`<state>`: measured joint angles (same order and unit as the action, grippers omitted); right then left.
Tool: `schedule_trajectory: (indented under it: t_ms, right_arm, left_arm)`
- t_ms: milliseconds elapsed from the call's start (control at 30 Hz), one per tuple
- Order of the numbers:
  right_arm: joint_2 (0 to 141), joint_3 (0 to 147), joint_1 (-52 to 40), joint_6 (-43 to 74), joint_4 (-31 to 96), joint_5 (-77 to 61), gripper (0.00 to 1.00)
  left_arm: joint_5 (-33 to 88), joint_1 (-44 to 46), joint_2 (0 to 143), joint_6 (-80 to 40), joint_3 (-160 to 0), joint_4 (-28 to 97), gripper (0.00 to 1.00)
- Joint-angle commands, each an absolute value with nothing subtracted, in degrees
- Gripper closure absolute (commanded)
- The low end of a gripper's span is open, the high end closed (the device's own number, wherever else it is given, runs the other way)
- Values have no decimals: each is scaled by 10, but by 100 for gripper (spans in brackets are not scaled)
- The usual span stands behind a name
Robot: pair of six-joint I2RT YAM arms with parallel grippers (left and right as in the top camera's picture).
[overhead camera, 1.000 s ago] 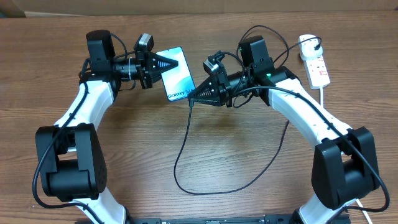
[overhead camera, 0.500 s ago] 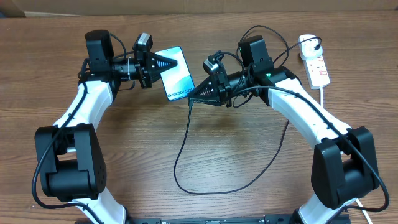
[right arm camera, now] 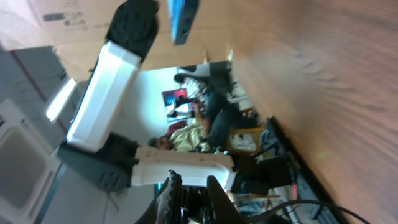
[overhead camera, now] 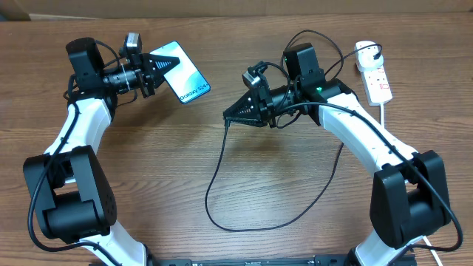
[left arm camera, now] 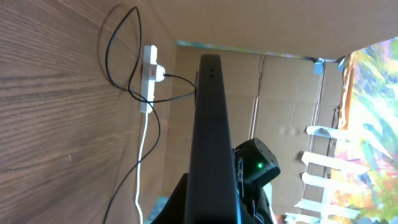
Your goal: Plug charger to phone and switch on socket
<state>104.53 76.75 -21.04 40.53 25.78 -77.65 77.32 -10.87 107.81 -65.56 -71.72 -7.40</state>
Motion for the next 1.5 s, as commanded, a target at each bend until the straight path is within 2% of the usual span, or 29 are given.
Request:
schedule_trajectory:
  t_ms: [0, 367, 633, 767, 833, 967, 1000, 1100, 1233, 1333, 1467]
  right_arm:
    - [1046, 771, -211, 391, 265, -705, 88]
    - [1047, 771, -254, 368, 360, -343, 87]
    - [1048, 771, -280, 373, 394, -199, 86]
    - [1052, 771, -281, 382, 399, -184, 75]
    - [1055, 771, -281, 400, 400, -168, 66]
    - [1057, 771, -281, 422, 402, -144, 30]
    - [1057, 771, -281, 422, 402, -144, 26]
    - [1057, 771, -279, 422, 399, -143, 21]
    - [1057, 771, -279, 420, 395, -136, 9]
    - [1057, 771, -279, 420, 398, -133, 8]
    - [1057, 771, -277, 420, 402, -133, 8]
  left_arm:
    - [769, -114, 1076, -621, -729, -80, 96]
    - [774, -124, 1076, -526, -729, -74, 96]
    - [777, -124, 1076, -455, -729, -65, 96]
    - [773, -124, 1076, -401, -729, -44, 96]
    - [761, -124, 1076, -387, -729, -36, 96]
    - [728, -124, 1074, -380, -729, -34, 96]
    - [722, -124, 1072, -377, -730, -35, 96]
    - [700, -124, 1059, -372, -740, -35, 96]
    - [664, -123, 1038, -372, -780, -19, 96]
    - [629, -120, 1029, -349, -834, 64, 96]
    - [488, -109, 1025, -238, -950, 300, 96]
